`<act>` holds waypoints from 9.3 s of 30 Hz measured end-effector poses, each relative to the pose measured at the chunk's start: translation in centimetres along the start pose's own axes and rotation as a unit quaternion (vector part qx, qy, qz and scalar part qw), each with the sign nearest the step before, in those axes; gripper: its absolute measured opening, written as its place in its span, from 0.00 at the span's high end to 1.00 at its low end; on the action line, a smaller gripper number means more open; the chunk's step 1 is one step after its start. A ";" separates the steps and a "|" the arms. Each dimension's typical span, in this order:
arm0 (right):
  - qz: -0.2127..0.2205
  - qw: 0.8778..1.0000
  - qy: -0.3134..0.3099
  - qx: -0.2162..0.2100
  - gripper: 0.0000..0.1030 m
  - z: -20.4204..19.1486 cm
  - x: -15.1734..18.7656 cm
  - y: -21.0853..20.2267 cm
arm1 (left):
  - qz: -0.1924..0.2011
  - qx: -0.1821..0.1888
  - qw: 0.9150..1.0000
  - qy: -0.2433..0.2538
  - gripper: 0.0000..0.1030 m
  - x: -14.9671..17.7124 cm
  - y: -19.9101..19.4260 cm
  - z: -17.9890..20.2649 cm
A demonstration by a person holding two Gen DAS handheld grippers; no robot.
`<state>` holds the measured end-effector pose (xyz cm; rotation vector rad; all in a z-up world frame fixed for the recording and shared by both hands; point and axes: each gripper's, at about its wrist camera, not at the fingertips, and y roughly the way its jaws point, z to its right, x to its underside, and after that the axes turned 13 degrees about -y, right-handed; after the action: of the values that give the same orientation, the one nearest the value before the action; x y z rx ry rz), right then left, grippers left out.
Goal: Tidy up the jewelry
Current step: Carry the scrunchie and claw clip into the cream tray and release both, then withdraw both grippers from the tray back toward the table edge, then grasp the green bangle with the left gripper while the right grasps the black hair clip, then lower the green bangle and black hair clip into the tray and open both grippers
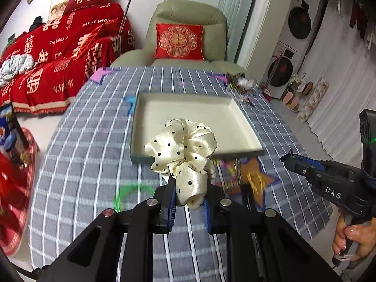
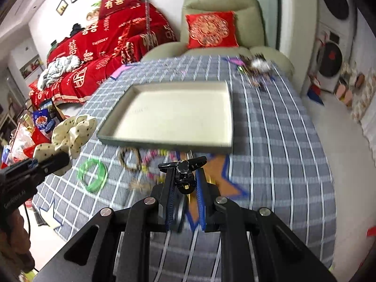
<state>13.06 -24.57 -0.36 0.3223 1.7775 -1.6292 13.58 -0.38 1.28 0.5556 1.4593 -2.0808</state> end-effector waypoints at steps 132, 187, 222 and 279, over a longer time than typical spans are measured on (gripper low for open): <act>-0.098 0.984 0.148 0.011 0.00 1.2 8.5 5.8 | -0.053 -0.135 0.989 -0.040 0.00 6.0 6.0 -7.7; -0.062 0.993 0.091 -0.031 0.70 -1.7 6.0 4.3 | -0.048 -0.060 0.997 0.018 0.86 5.3 4.1 -4.4; 0.008 0.999 0.034 -0.028 0.70 4.7 -10.7 7.0 | -0.011 -0.027 0.999 0.044 0.86 -9.0 9.4 2.1; -0.026 0.993 0.112 -0.038 0.46 7.4 -10.3 13.4 | -0.007 -0.105 0.993 0.051 0.15 -9.8 15.4 2.9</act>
<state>31.06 -26.40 -4.04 0.4423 2.0240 -1.6086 30.87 -5.45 -3.01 0.5758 1.7186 -1.9032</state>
